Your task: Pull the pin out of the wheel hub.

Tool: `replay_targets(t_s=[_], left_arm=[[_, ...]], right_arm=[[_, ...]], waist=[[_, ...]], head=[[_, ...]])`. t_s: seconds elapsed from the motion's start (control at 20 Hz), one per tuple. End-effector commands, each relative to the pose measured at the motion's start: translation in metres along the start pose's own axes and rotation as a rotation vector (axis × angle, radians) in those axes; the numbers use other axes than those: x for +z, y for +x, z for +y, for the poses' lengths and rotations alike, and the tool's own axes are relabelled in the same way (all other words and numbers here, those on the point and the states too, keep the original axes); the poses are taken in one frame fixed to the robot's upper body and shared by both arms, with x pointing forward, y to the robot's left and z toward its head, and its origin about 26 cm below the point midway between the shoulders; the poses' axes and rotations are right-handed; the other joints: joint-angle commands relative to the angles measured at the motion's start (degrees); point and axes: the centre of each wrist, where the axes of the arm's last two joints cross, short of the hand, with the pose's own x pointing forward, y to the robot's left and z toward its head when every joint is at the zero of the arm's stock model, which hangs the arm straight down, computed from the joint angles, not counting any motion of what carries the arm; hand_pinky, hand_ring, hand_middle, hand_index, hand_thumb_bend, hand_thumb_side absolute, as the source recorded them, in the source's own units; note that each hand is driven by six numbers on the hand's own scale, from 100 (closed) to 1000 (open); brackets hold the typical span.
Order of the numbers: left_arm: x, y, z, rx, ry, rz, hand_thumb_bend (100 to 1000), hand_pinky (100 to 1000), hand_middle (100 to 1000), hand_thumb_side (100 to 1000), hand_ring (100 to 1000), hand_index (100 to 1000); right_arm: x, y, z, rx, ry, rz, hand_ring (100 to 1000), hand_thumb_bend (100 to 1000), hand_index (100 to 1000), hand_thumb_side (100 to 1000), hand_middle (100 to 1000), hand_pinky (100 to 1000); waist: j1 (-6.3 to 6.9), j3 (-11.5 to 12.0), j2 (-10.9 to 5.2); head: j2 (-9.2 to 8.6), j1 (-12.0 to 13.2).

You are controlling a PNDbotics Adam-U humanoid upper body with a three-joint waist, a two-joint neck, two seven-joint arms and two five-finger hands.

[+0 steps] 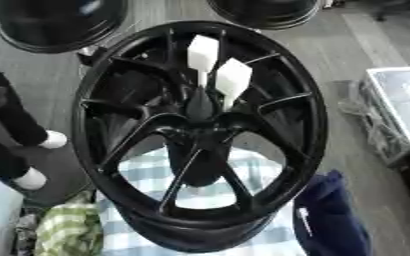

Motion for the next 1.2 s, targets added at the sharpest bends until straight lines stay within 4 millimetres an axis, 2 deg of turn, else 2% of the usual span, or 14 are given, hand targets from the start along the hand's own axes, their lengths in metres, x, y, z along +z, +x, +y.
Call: replay_targets(t_s=[0.05, 0.3, 0.5, 0.95, 1.0, 1.05, 1.2], left_arm=[[-0.003, 0.007, 0.007, -0.036, -0.007, -0.023, 100, 763, 682, 821, 686, 710], [-0.002, 0.005, 0.008, -0.045, -0.013, -0.013, 100, 764, 681, 822, 687, 710], [-0.001, 0.004, 0.009, -0.047, -0.016, -0.008, 100, 764, 681, 824, 687, 710], [-0.001, 0.003, 0.009, -0.046, -0.02, -0.004, 100, 766, 681, 826, 688, 709], [-0.001, 0.003, 0.009, -0.046, -0.019, -0.004, 100, 766, 681, 826, 688, 709], [0.0, 0.002, 0.009, -0.045, -0.019, -0.003, 100, 766, 681, 826, 689, 709], [0.0, 0.001, 0.01, -0.046, -0.016, 0.002, 100, 766, 680, 828, 688, 709]], right_arm=[[-0.013, 0.016, -0.003, 0.111, 0.144, -0.004, 805, 275, 850, 398, 764, 872], [-0.044, 0.022, 0.017, 0.207, 0.4, 0.021, 802, 320, 852, 453, 763, 863], [-0.061, 0.026, 0.028, 0.258, 0.555, 0.029, 797, 376, 855, 467, 763, 855], [-0.077, 0.031, 0.039, 0.321, 0.768, 0.016, 786, 455, 863, 476, 768, 840], [-0.079, 0.03, 0.041, 0.324, 0.795, 0.021, 786, 493, 864, 458, 769, 836], [-0.08, 0.029, 0.043, 0.325, 0.818, 0.027, 785, 470, 865, 481, 771, 833], [-0.079, 0.028, 0.048, 0.322, 0.866, 0.043, 782, 488, 867, 467, 772, 827]], waist=[[-0.21, -0.05, -1.49], [-0.57, -0.04, -1.81], [-0.63, -0.04, -1.86], [-0.56, -0.01, -1.68], [-0.55, -0.01, -1.68], [-0.53, -0.02, -1.68], [-0.51, -0.08, -1.65]], head=[[0.35, -0.23], [0.35, -0.49], [0.35, -0.5], [0.35, 0.0], [0.35, 0.08], [0.35, 0.15], [0.35, 0.53]])
